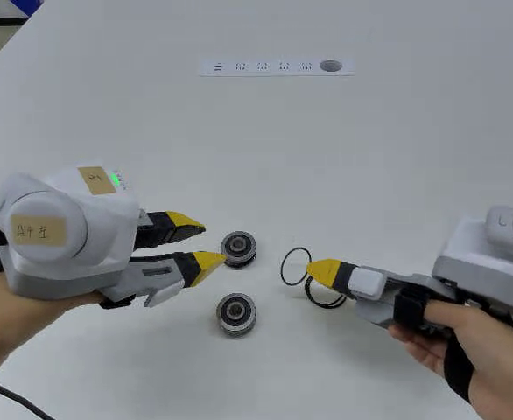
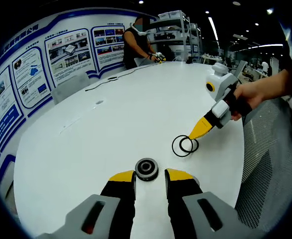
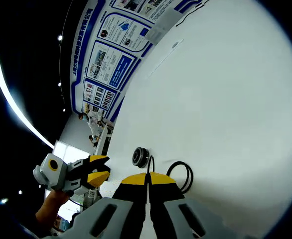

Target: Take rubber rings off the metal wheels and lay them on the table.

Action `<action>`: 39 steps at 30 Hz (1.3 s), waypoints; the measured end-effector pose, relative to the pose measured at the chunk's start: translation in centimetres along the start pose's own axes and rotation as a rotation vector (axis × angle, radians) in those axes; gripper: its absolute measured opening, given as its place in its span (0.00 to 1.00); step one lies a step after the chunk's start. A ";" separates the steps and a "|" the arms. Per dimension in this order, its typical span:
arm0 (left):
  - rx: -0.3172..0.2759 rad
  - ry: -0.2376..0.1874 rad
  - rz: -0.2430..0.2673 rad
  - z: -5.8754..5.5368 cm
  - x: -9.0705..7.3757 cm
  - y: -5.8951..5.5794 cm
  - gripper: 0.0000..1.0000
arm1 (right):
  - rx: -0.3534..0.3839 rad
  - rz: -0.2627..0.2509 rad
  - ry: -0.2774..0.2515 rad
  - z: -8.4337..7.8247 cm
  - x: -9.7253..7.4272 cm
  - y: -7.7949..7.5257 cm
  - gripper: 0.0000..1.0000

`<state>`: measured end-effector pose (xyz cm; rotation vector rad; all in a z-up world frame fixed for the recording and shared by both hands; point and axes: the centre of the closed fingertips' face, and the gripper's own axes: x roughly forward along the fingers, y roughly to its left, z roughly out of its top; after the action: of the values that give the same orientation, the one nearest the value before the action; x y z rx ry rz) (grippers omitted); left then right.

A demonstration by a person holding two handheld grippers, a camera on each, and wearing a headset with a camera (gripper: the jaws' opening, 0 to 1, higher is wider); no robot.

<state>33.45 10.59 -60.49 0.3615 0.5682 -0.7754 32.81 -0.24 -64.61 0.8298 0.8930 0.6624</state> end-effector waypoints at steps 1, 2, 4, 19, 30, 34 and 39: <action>-0.002 -0.001 0.001 0.0 0.0 0.0 0.24 | 0.007 -0.004 -0.003 -0.1 -0.2 -0.2 0.02; -0.004 -0.001 0.003 -0.1 -0.1 -0.1 0.24 | 0.013 -0.009 -0.007 -0.2 -0.4 -0.4 0.02; -0.007 -0.001 0.004 -0.1 -0.1 -0.1 0.24 | 0.012 -0.021 -0.007 -0.3 -0.7 -0.7 0.02; -0.003 -0.002 0.006 0.2 -0.2 -0.5 0.23 | 0.034 -0.086 -0.041 0.1 -1.7 -2.2 0.02; 0.002 0.006 0.005 0.0 -0.2 -0.6 0.22 | 0.005 -0.122 -0.032 -0.2 -2.2 -2.8 0.07; 0.003 0.009 0.005 -0.1 -0.2 -0.6 0.22 | -0.028 -0.127 -0.033 0.1 -2.5 -2.7 0.07; 0.004 0.021 0.006 -0.4 0.0 -0.4 0.22 | -0.049 -0.081 -0.055 1.1 -2.1 -1.5 0.09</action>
<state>33.03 10.55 -60.86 0.3755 0.5852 -0.7680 32.98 -3.07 -64.64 0.7604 0.8534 0.5863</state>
